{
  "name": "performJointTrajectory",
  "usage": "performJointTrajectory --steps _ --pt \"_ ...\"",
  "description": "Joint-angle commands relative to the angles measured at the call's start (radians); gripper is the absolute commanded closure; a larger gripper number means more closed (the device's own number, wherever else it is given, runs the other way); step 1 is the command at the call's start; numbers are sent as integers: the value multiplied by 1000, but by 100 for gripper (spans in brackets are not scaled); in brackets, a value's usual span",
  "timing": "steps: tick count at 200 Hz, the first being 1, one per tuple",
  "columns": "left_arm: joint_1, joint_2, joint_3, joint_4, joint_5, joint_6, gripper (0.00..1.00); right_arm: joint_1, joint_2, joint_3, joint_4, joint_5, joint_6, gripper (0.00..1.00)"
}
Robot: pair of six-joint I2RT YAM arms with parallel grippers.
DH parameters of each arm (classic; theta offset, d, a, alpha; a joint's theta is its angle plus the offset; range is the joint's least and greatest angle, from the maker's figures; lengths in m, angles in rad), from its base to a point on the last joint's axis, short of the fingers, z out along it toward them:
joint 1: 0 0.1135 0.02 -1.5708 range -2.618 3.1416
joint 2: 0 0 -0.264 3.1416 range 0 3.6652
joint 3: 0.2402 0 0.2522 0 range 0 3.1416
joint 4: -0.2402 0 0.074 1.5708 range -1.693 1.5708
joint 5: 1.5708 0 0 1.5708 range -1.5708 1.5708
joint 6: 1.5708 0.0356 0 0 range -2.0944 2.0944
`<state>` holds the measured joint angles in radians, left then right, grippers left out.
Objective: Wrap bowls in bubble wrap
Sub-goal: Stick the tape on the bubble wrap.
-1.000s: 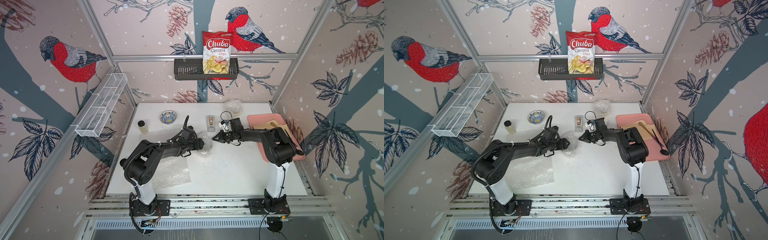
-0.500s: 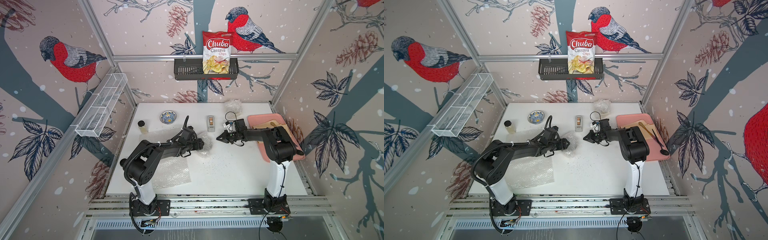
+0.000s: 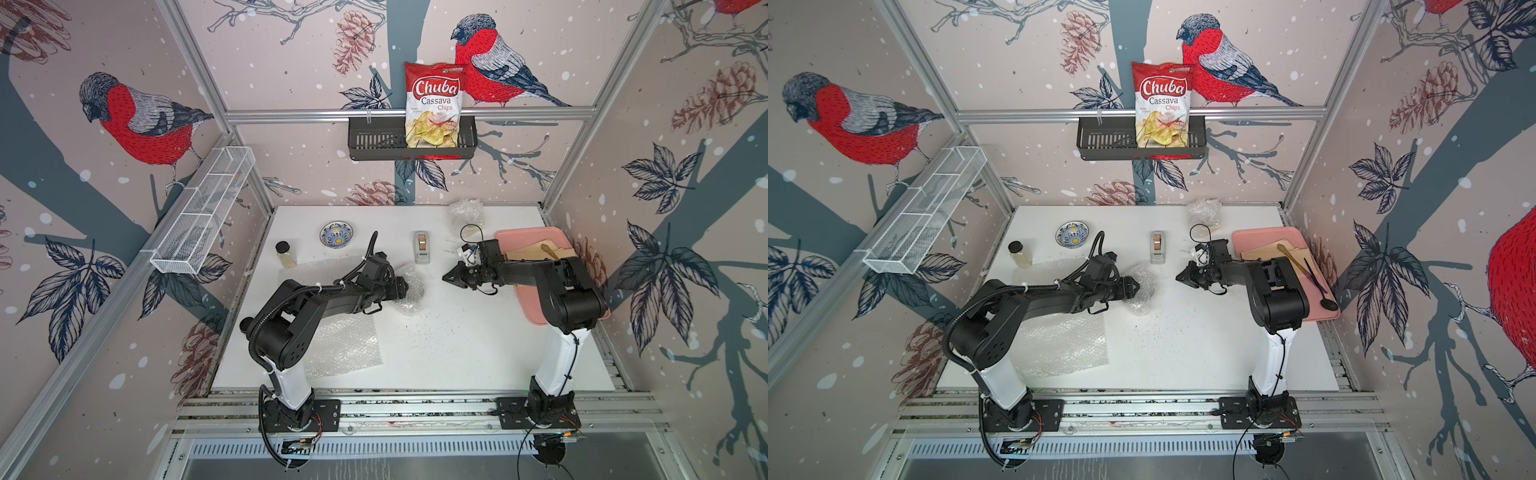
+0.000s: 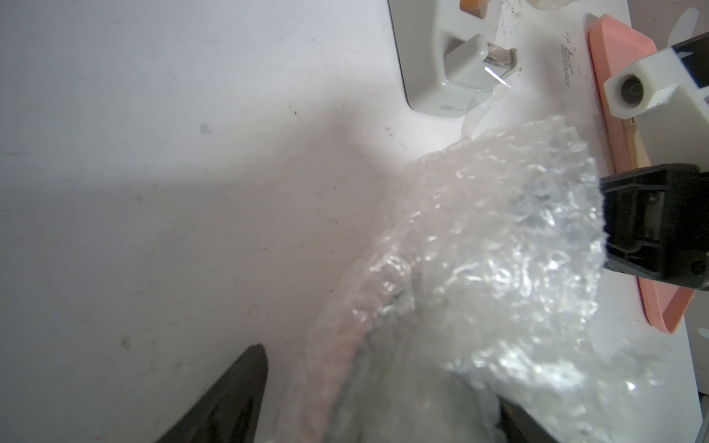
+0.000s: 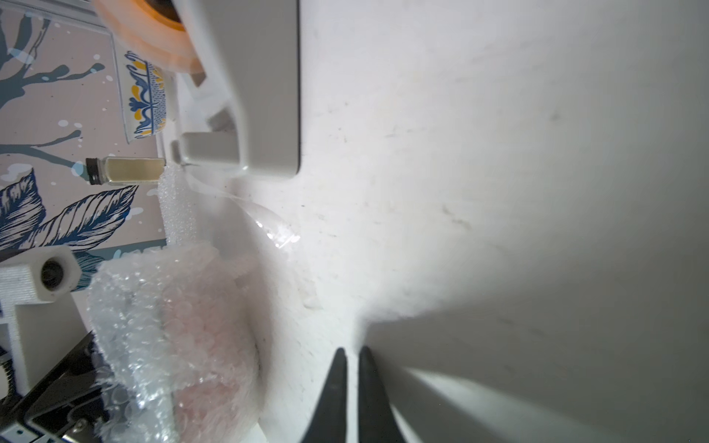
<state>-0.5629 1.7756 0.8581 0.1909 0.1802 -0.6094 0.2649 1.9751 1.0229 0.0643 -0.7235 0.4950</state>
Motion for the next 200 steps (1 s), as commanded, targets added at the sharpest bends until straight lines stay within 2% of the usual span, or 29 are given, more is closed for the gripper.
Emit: performJointTrajectory --steps 1,18,44,105,168,200 --pt "0 9 -10 -79 -27 -5 23 23 -3 42 35 15 -49 61" --pt "0 8 -13 -73 -22 -8 23 38 21 82 75 1 -58 57" --pt "0 2 -23 -73 -24 -7 23 57 72 152 69 8 -100 57" --pt "-1 10 -20 -73 -21 -10 23 97 133 203 80 -11 -172 51" --pt "0 21 -9 -75 -10 -6 23 111 171 222 105 3 -182 52" --pt "0 20 -10 -78 -11 -5 23 117 183 235 107 6 -184 55"
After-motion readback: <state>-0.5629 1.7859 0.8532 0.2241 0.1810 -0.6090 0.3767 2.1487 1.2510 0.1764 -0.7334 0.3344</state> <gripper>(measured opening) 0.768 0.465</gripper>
